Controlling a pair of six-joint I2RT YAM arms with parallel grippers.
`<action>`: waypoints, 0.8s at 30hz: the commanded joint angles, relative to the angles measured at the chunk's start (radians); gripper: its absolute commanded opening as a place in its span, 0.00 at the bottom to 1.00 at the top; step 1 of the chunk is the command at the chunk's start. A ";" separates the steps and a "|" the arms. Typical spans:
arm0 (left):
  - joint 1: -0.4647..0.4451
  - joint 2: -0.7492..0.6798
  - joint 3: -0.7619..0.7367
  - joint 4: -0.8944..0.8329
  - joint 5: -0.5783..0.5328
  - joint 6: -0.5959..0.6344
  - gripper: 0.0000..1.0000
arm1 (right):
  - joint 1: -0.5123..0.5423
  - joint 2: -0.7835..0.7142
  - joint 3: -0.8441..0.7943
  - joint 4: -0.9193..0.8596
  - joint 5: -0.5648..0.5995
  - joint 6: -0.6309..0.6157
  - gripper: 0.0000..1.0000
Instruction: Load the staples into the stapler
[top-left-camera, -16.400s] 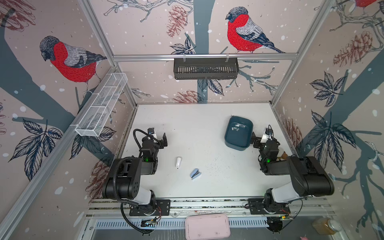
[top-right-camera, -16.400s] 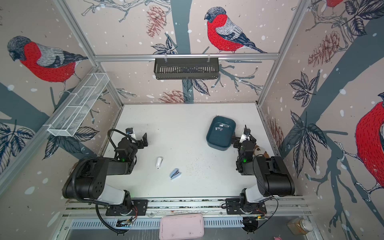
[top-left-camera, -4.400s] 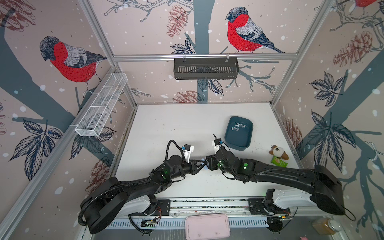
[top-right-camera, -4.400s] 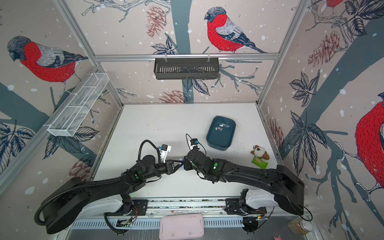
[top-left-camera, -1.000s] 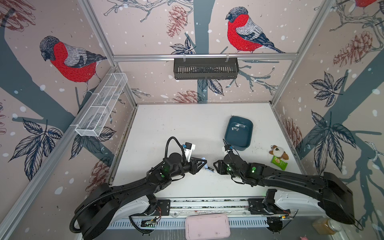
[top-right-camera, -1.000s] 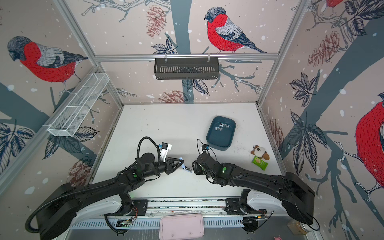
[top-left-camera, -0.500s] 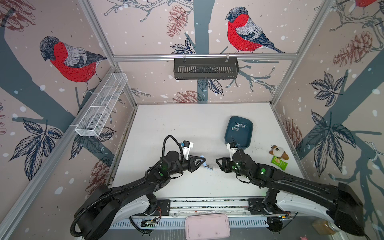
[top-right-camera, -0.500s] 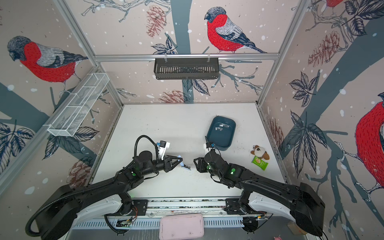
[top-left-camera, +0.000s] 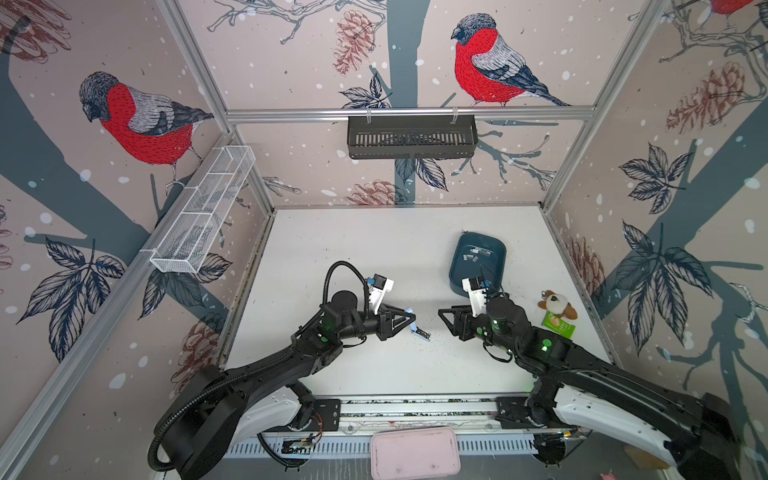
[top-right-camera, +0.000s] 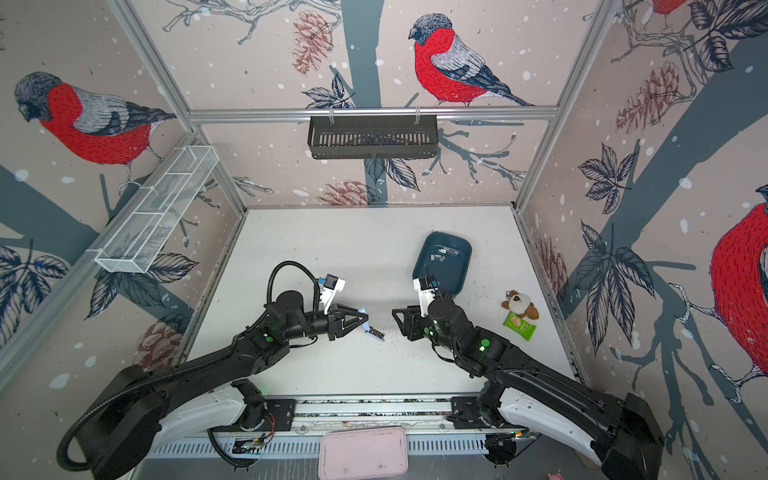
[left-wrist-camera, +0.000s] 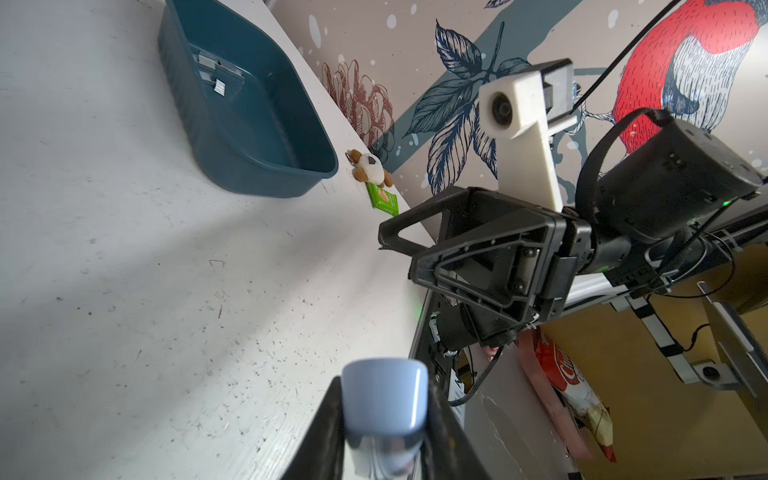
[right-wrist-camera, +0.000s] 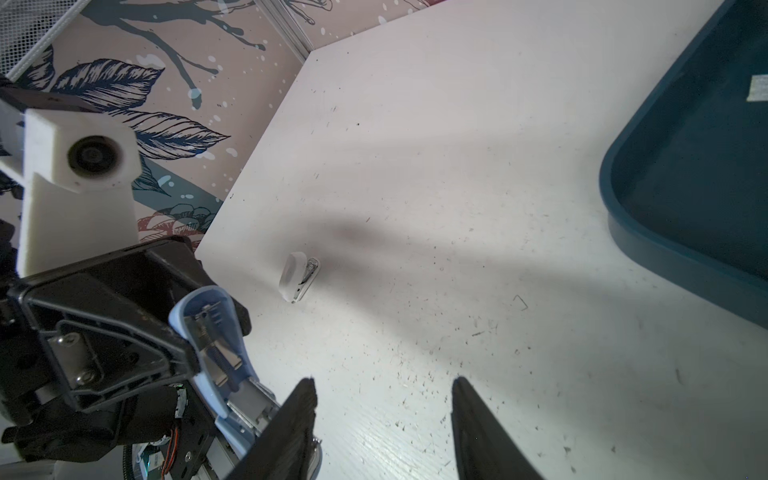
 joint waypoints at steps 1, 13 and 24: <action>0.004 0.022 0.023 0.048 0.084 0.046 0.28 | -0.016 -0.013 0.017 0.036 -0.095 -0.065 0.56; 0.056 0.099 0.082 0.170 0.326 0.052 0.27 | -0.055 0.002 0.106 -0.030 -0.322 -0.155 0.57; 0.056 0.160 0.101 0.300 0.441 -0.003 0.27 | -0.078 0.094 0.129 -0.008 -0.593 -0.226 0.56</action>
